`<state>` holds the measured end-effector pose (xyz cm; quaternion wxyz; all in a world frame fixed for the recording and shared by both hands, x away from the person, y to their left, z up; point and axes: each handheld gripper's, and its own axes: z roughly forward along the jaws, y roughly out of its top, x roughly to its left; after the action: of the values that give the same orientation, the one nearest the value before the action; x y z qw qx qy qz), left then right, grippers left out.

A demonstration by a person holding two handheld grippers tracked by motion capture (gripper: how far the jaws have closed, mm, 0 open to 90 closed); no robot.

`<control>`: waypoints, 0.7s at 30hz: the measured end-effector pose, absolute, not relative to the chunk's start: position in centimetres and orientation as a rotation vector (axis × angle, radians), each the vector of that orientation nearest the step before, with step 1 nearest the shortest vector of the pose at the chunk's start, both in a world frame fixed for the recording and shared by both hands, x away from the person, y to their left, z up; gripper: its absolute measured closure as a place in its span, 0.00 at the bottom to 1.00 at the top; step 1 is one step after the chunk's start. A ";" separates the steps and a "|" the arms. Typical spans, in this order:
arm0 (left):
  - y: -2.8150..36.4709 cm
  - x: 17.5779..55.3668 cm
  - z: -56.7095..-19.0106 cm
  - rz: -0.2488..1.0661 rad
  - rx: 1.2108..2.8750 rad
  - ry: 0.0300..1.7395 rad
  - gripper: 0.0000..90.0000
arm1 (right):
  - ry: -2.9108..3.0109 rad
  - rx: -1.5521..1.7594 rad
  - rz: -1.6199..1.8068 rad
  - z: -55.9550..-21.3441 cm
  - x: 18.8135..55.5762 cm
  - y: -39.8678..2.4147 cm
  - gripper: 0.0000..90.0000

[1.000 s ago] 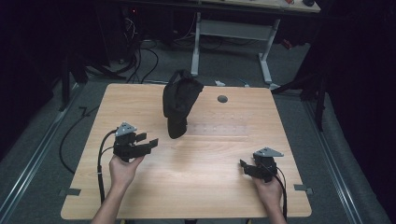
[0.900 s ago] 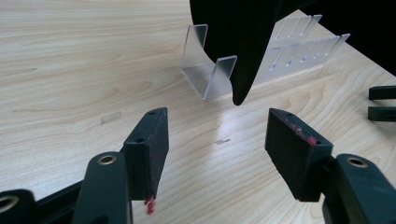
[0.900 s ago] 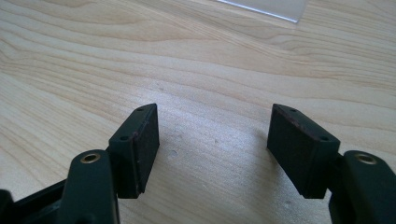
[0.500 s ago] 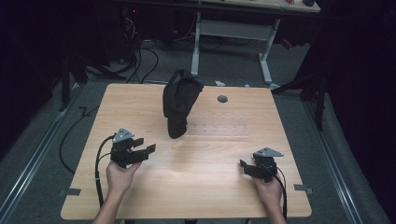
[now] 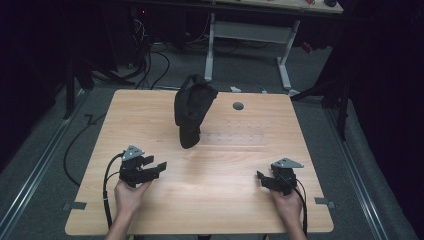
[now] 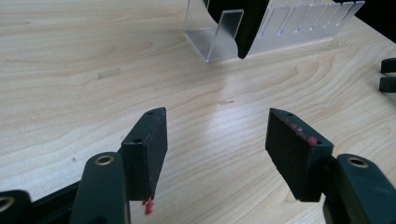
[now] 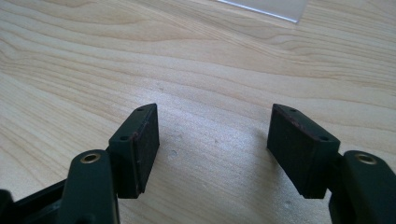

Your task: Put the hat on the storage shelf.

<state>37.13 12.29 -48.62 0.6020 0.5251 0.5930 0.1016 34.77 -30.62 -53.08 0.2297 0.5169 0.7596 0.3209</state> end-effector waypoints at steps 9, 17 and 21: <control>12.2 36.6 -49.9 0.233 1.225 1.393 0.43 | 2.091 1.422 0.883 -53.1 34.8 -30.6 0.38; 11.7 36.1 -51.4 0.255 1.265 1.405 0.42 | 2.090 1.423 0.883 -53.1 34.8 -30.6 0.38; 11.5 36.0 -52.0 0.261 1.271 1.413 0.42 | 2.090 1.423 0.883 -53.1 34.8 -30.6 0.38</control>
<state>35.98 11.45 -52.03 0.5744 0.5423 0.6029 0.1114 34.77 -30.62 -53.08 0.2296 0.5172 0.7595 0.3209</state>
